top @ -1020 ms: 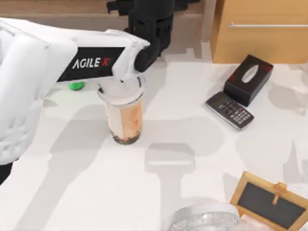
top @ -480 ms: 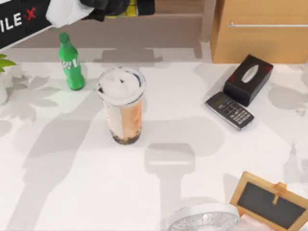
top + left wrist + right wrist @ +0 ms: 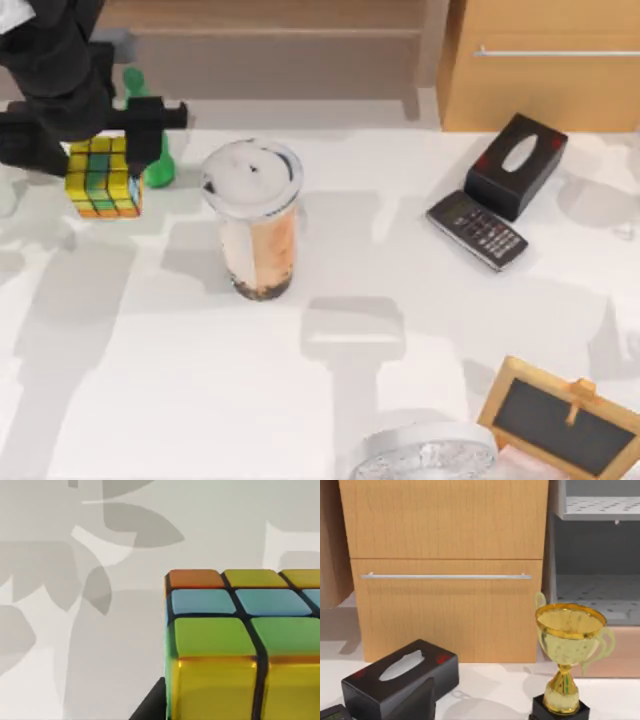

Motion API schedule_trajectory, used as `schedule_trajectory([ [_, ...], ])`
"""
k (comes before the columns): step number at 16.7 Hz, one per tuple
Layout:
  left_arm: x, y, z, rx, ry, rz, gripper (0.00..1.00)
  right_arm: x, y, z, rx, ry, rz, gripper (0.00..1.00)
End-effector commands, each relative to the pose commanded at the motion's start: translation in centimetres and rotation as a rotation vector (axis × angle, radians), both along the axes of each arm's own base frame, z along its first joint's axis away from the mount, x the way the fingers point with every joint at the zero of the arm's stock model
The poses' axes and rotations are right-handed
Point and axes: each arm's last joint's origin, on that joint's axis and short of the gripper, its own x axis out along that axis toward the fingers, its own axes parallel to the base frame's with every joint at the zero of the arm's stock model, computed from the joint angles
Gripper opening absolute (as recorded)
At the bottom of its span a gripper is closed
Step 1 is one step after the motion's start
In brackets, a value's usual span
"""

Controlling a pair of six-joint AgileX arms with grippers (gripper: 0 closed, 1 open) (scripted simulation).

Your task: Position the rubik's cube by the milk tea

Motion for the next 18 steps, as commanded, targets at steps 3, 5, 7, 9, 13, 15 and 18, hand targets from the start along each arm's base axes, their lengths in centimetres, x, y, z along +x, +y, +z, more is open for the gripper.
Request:
schedule_trajectory([
  [3,-0.3,1.2,-3.4,-0.005,0.179,-0.031,0.00,0.0,0.0,0.0,0.000,0.000,0.000,1.00],
  [5,-0.4,1.1,-3.7,-0.007,0.192,-0.037,0.00,0.0,0.0,0.0,0.000,0.000,0.000,1.00],
  [7,-0.4,1.1,-3.7,-0.007,0.192,-0.037,0.00,0.0,0.0,0.0,0.000,0.000,0.000,1.00],
  [9,-0.3,1.0,-3.6,-0.004,0.187,-0.040,0.00,0.0,0.0,0.0,0.000,0.000,0.000,1.00],
  [13,-0.3,1.4,-3.5,-0.002,0.187,-0.033,0.00,0.0,0.0,0.0,0.000,0.000,0.000,1.00],
  [15,-0.3,1.7,-3.4,-0.002,0.184,-0.027,0.00,0.0,0.0,0.0,0.000,0.000,0.000,1.00],
  [18,-0.2,2.1,-3.1,-0.002,0.171,-0.021,0.00,0.0,0.0,0.0,0.000,0.000,0.000,1.00],
])
